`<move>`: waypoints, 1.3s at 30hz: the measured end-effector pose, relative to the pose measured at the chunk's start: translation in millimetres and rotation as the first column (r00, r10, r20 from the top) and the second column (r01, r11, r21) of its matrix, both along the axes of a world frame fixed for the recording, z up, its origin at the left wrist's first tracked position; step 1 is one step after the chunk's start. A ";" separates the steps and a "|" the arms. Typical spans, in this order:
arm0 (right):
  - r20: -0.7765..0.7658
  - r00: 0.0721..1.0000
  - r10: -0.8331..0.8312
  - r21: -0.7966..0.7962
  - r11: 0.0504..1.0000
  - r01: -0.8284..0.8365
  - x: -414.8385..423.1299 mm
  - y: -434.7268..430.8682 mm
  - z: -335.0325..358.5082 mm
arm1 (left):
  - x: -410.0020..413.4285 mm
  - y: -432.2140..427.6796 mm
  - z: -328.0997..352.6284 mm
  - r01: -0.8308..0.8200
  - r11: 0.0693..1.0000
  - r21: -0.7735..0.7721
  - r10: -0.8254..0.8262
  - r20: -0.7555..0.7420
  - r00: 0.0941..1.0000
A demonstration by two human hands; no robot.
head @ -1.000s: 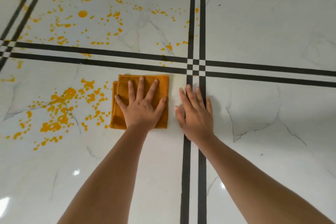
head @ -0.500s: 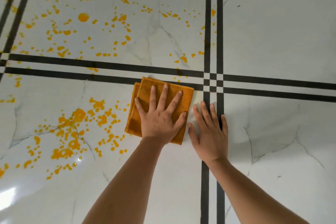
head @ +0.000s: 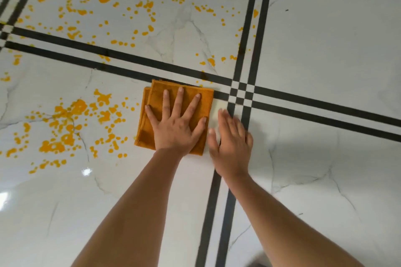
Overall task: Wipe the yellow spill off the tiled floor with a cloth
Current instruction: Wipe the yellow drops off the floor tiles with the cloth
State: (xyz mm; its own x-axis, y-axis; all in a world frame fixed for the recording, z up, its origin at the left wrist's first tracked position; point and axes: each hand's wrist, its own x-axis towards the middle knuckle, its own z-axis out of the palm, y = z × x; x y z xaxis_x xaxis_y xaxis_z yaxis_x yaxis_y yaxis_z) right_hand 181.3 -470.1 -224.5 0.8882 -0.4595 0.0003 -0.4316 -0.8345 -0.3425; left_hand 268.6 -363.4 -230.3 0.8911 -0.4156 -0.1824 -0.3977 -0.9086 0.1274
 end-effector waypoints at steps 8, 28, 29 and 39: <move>-0.024 0.994 0.104 0.096 0.990 -0.101 2.1 -57.9 26.5 | 2.5 -9.7 28.4 -0.023 0.995 0.094 0.047 -0.257 0.965; -0.283 0.892 0.353 -0.117 0.910 -0.397 57.0 42.1 31.2 | 6.0 84.0 45.5 0.060 0.995 0.082 -0.044 -0.191 0.981; -0.252 0.909 0.332 -0.121 0.921 -0.370 60.7 48.6 30.5 | 5.6 88.5 42.1 0.058 0.996 0.063 -0.046 -0.173 0.984; -0.373 0.880 0.294 0.117 0.956 -0.270 63.7 63.9 32.9 | 14.8 104.1 41.6 0.083 0.994 -0.065 -0.095 -0.208 0.974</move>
State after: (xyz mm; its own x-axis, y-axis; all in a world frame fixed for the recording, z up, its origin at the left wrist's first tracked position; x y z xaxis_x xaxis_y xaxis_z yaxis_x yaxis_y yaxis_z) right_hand 245.0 -406.2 -191.5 0.9058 -0.1779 -0.3846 -0.2885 -0.9237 -0.2521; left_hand 283.4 -259.4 -188.7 0.7942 -0.5061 -0.3362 -0.4354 -0.8600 0.2661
